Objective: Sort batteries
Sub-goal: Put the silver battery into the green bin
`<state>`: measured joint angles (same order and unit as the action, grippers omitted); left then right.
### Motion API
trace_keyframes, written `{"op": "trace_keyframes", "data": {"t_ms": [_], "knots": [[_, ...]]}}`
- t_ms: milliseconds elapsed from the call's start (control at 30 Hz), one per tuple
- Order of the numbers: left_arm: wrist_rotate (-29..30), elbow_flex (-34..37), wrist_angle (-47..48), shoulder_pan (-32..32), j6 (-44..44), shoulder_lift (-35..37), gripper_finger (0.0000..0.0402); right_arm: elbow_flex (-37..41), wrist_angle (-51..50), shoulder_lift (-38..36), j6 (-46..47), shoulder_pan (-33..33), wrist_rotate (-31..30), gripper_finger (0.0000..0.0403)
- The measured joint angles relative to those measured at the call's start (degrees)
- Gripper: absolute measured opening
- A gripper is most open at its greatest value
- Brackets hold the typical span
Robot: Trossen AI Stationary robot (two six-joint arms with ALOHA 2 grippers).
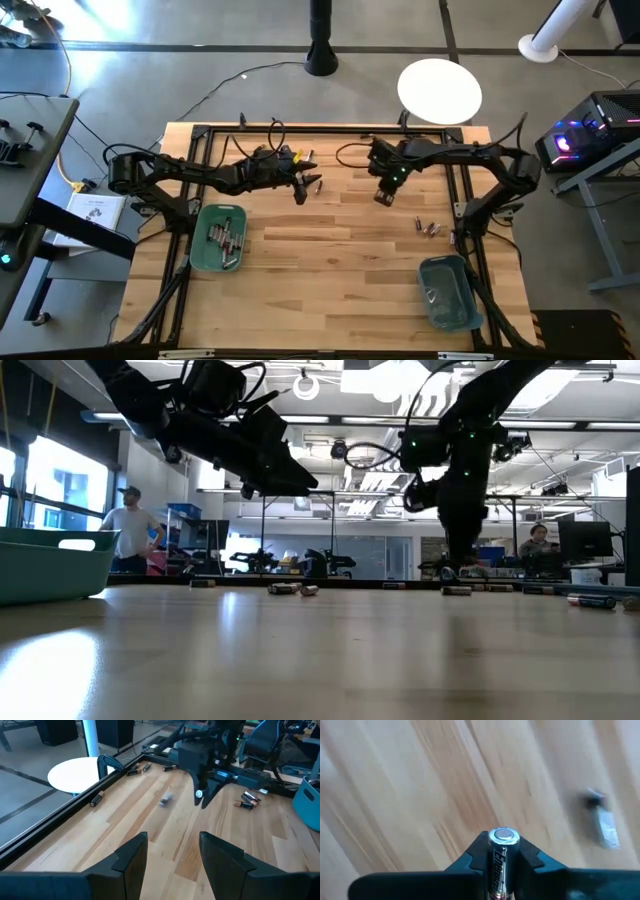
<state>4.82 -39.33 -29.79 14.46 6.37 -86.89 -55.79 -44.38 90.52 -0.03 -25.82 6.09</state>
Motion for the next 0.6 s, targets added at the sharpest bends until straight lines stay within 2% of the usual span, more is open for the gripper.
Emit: {"op": "trace_keyframes", "data": {"t_ms": [167, 300, 400, 467, 600], "knots": [[-0.1, 0.0, 0.0, 0.0, 0.0, 0.0, 0.0170, 0.5, 4.4, -0.2, -0.6, 0.9, -1.9, 0.0030], [-0.1, 0.0, 1.0, 0.0, -0.5, 0.0, 0.0170, 0.9, 17.1, -0.6, -3.1, 2.3, -0.4, 0.0030], [-1.7, 0.1, 2.0, 0.0, -2.1, 0.0, 0.0170, 6.6, 39.2, -2.1, -2.6, 3.3, 4.9, 0.0030], [-3.1, 0.9, 1.1, 0.0, -2.7, 0.0, 0.0170, 12.4, 57.7, -2.1, -0.3, 4.0, 8.0, 0.0030], [-5.1, 4.9, -6.8, 0.0, -3.7, 0.0, 0.0170, 20.8, 90.4, -0.8, 9.8, 5.1, 9.0, 0.0030]]}}
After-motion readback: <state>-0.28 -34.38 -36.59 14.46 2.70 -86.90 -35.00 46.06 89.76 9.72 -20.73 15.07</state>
